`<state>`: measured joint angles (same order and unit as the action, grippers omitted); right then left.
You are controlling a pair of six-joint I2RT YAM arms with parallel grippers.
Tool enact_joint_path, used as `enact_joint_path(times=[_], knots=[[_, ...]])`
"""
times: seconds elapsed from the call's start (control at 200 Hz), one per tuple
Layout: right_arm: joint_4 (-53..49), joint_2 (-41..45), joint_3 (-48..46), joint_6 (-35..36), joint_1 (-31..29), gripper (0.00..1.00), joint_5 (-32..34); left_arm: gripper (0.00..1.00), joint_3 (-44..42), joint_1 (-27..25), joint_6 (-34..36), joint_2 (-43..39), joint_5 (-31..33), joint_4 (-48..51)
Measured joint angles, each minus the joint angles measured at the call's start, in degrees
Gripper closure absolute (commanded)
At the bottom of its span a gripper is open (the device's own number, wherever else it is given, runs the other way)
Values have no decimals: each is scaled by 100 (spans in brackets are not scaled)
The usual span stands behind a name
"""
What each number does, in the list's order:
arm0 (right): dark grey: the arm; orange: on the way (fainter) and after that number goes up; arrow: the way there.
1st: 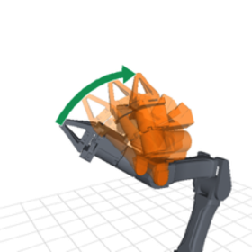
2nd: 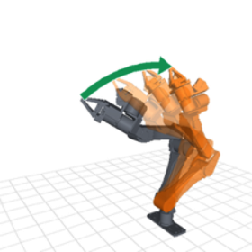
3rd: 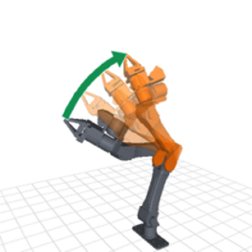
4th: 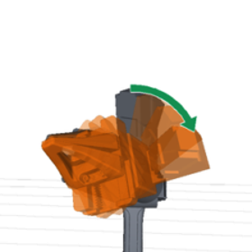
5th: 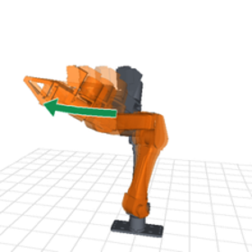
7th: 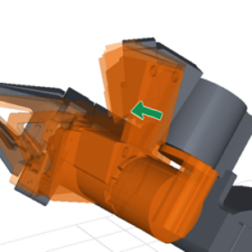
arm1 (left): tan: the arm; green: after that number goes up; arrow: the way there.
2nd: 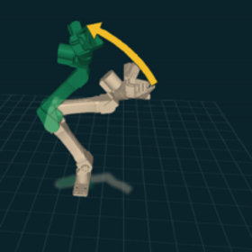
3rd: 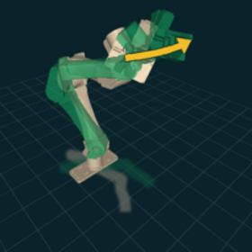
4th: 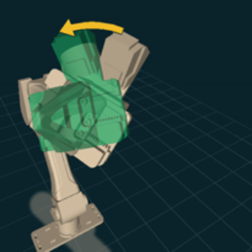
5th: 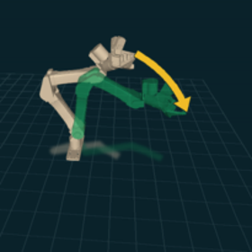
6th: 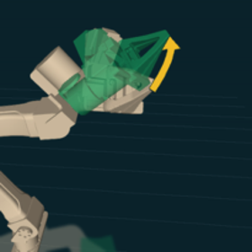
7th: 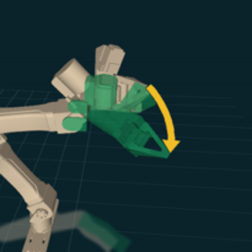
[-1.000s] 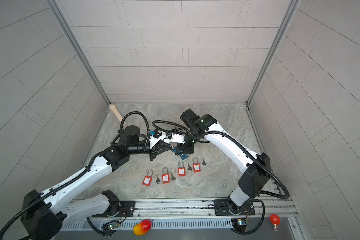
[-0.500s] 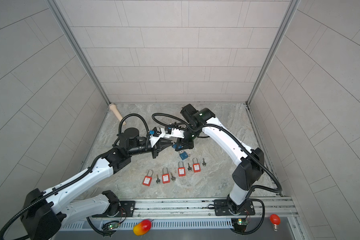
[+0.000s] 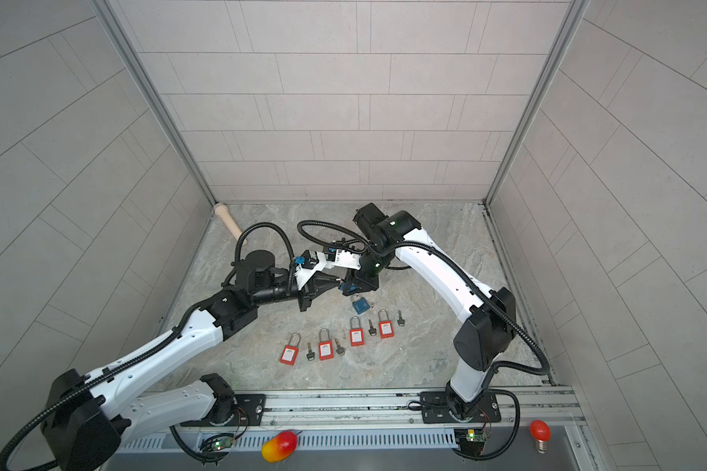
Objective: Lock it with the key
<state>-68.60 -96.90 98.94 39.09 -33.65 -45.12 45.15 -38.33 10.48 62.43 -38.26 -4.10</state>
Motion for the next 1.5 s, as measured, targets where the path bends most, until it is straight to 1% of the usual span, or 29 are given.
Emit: enact_joint_path(times=[0.075,0.22,0.37,0.47,0.61,0.746,0.891,1.081,1.201,1.301,1.416,1.501], knots=[[422,313,-415,-144,-2,55,-138,100,7,101,81,0,-267,343],[999,1167,-1403,-385,81,55,-188,100,61,221,201,-20,-678,774],[1338,2138,-2275,-577,120,57,-219,100,101,428,197,-17,-680,1016],[1443,2417,-2636,-697,120,58,-227,100,155,444,177,-17,-706,1049],[1589,2393,-2909,-811,120,63,-142,100,166,444,120,-17,-817,1032],[1705,2223,-2846,-925,120,68,79,100,166,444,44,-17,-946,986],[1797,2065,-2693,-977,122,69,254,100,166,442,-63,-17,-1049,955],[1786,1847,-2627,-955,131,72,175,100,166,426,-149,-17,-1097,824],[1768,1722,-2625,-938,131,80,151,100,166,417,-173,-17,-1117,741],[1749,1692,-2623,-914,131,89,125,100,166,415,-184,-17,-1145,734],[1707,1692,-2618,-879,131,97,118,100,166,417,-192,-17,-1139,732],[1639,1692,-2610,-796,129,100,120,100,179,417,-170,-17,-1137,778]])
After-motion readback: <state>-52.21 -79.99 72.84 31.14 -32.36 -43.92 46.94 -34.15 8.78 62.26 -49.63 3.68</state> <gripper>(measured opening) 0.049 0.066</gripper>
